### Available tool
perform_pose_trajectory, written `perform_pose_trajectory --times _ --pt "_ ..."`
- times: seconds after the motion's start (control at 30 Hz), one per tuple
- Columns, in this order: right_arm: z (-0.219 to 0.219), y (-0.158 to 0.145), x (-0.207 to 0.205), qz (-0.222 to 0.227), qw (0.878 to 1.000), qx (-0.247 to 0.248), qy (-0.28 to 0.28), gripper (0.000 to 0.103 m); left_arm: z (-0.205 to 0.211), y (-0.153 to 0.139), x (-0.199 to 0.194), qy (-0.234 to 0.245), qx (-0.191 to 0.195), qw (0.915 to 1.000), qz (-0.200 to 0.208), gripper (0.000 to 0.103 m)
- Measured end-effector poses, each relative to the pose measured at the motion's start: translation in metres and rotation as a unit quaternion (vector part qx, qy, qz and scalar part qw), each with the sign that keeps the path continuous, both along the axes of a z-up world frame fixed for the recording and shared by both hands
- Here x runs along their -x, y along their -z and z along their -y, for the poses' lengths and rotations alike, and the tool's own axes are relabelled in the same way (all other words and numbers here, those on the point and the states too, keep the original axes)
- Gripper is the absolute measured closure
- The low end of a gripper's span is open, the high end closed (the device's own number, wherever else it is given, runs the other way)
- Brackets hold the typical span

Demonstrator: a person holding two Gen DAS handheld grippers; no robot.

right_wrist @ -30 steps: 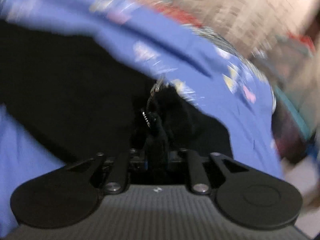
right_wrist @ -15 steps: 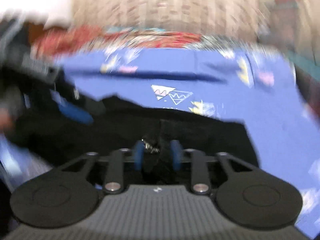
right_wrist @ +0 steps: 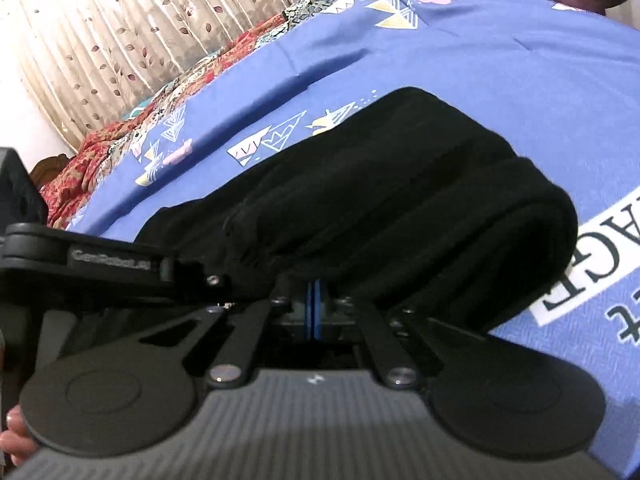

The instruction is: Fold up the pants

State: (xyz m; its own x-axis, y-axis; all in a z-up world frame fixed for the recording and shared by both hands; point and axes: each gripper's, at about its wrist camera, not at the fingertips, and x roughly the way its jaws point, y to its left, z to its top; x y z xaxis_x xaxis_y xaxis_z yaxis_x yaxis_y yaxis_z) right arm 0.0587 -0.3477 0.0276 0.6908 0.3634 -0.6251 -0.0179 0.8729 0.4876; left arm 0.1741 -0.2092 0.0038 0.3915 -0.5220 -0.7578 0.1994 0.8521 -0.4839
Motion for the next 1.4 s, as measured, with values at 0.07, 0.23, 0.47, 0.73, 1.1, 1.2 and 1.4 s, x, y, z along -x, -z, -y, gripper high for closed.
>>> perform_pose_trajectory --times 0.07,0.23,0.47,0.73,1.1,1.2,1.4 --pt "0.001 -0.009 -0.008 0.002 1.0 -0.011 0.012 0.093 -0.019 -0.015 0.014 -0.002 0.019 0.9997 0.016 0.092" --pt "-0.023 -0.038 0.008 0.059 0.997 -0.053 -0.005 0.092 -0.109 -0.051 0.087 -0.029 0.054 0.9939 0.091 0.058" --pt "-0.148 -0.039 -0.013 0.029 0.986 -0.039 -0.158 0.092 -0.29 -0.073 0.21 -0.239 0.034 0.9602 0.14 0.017" --pt "-0.288 -0.04 -0.046 -0.022 0.954 -0.043 -0.295 0.093 -0.426 -0.006 0.256 -0.432 0.146 0.8878 0.061 0.007" --pt "-0.347 0.008 -0.06 -0.154 0.944 -0.05 -0.287 0.101 -0.412 0.044 0.212 -0.419 0.18 0.8888 0.039 0.02" --pt "-0.343 0.019 -0.068 -0.17 0.947 -0.089 -0.257 0.102 -0.407 0.038 0.209 -0.406 0.187 0.8938 0.03 0.061" --pt "-0.326 0.016 -0.065 -0.177 0.946 -0.131 -0.239 0.095 -0.363 -0.009 0.2 -0.333 0.118 0.9287 0.113 0.072"
